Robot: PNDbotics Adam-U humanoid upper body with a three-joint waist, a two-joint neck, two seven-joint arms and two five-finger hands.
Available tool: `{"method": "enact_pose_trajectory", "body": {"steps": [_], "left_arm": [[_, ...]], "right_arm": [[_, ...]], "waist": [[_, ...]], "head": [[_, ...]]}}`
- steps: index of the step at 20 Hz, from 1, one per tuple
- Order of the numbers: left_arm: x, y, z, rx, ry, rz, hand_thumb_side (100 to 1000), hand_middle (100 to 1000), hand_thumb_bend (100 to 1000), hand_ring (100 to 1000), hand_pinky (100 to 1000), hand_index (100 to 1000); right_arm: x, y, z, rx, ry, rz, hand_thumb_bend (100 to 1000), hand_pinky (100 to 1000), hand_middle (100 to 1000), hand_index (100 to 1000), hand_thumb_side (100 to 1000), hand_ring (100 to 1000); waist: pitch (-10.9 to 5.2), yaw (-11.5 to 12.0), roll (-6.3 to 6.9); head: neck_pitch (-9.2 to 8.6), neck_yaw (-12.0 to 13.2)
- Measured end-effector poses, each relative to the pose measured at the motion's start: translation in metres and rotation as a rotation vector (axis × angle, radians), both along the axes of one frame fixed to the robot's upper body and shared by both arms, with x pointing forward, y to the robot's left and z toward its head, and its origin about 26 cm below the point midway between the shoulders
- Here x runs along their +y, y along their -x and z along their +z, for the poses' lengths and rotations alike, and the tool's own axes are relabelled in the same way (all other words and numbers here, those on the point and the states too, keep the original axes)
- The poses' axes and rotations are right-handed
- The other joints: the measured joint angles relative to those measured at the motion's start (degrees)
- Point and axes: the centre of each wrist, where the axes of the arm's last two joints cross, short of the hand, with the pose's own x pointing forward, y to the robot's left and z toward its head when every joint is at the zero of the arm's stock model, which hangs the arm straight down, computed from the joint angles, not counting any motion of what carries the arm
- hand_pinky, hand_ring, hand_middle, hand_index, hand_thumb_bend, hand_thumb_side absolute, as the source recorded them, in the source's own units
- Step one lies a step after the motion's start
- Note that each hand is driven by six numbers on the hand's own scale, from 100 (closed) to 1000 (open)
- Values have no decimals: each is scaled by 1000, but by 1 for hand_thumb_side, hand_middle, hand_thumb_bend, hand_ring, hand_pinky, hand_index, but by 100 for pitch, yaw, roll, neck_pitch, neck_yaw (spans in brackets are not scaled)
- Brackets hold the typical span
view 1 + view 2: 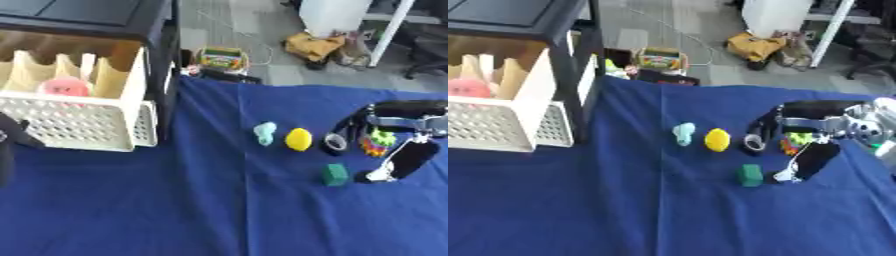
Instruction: Pick up objects from table and place into drawer.
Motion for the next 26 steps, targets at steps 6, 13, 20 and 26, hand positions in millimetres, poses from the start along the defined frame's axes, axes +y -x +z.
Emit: {"method": "enact_pose_trajectory", "body": {"steps": [6,13,20,26], "left_arm": [[-1,0,-1,5,-6,-4,922,432,100,180,557,907],[-2,0,-4,13,-16,-9,926,428,100,176,554,894],[-4,1,-4,17,-20,-20,930,433,100,177,563,895],[-5,1,-5,19,-38,-36,933,434,100,178,567,896]], "right_arm": [[-1,-9,-8,1,-12,-23,471,720,650,865,414,732],[-2,-19,-19,5,-13,-47,477,718,675,848,380,740],[-7,-24,-27,36,-2,-60,475,715,674,834,372,740],[-9,-26,-30,42,0,-68,451,709,656,818,376,735]], "waist": [[22,17,33],[79,50,36],[94,54,38],[107,52,56]], "head": [[-1,-65],[-17,-90],[-23,-102],[-43,-120]]}}
